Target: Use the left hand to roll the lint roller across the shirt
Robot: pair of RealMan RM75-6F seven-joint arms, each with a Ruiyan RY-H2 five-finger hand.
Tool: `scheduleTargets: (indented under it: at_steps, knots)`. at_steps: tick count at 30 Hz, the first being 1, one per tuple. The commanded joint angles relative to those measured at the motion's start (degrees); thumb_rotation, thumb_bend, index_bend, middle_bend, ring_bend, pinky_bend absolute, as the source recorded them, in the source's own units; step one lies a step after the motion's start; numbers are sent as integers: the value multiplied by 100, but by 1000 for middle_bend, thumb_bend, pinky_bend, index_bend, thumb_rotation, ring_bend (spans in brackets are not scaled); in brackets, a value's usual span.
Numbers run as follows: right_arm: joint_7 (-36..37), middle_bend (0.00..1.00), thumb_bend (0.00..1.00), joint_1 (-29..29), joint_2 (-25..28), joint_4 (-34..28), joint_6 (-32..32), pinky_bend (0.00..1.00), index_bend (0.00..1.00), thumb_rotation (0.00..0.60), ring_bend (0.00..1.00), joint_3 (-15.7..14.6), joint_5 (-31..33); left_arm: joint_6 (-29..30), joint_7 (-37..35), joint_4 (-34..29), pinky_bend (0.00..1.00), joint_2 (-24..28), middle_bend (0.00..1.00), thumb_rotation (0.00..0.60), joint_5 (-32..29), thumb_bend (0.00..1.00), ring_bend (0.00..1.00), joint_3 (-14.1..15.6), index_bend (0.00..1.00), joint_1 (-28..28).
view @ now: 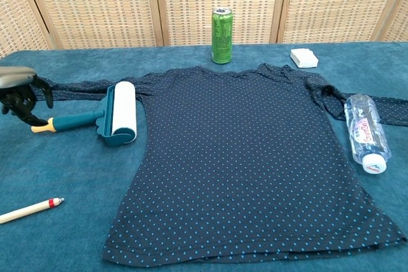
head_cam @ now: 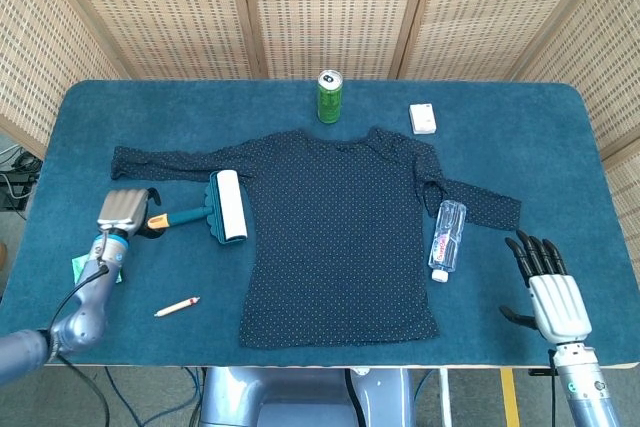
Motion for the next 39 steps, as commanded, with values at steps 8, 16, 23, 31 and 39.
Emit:
scheduleTargets:
  at_steps: [8,16,23,31,39]
  knots:
    - [26,0,23,2,-16,12,3,0,0,600,0,-6,-2,27,138,196,561,-234,735,600,-255,285,617,169,404,-275]
    - [40,0,23,-5,-5,12,10,0,0,600,0,-18,-7,86,225,394,561,-374,735,600,-353,293,617,271,410,-411]
    - [81,0,23,-9,-2,16,40,0,0,600,0,-11,-19,71,255,478,561,-515,735,600,-400,326,617,323,412,-507]
    - [135,0,23,-16,5,20,72,0,0,600,0,-17,-48,99,312,642,561,-688,735,600,-490,331,617,383,418,-567]
    - [155,0,23,-27,25,-8,106,0,0,600,0,-33,-87,127,386,840,561,-835,735,600,-532,410,617,442,453,-590]
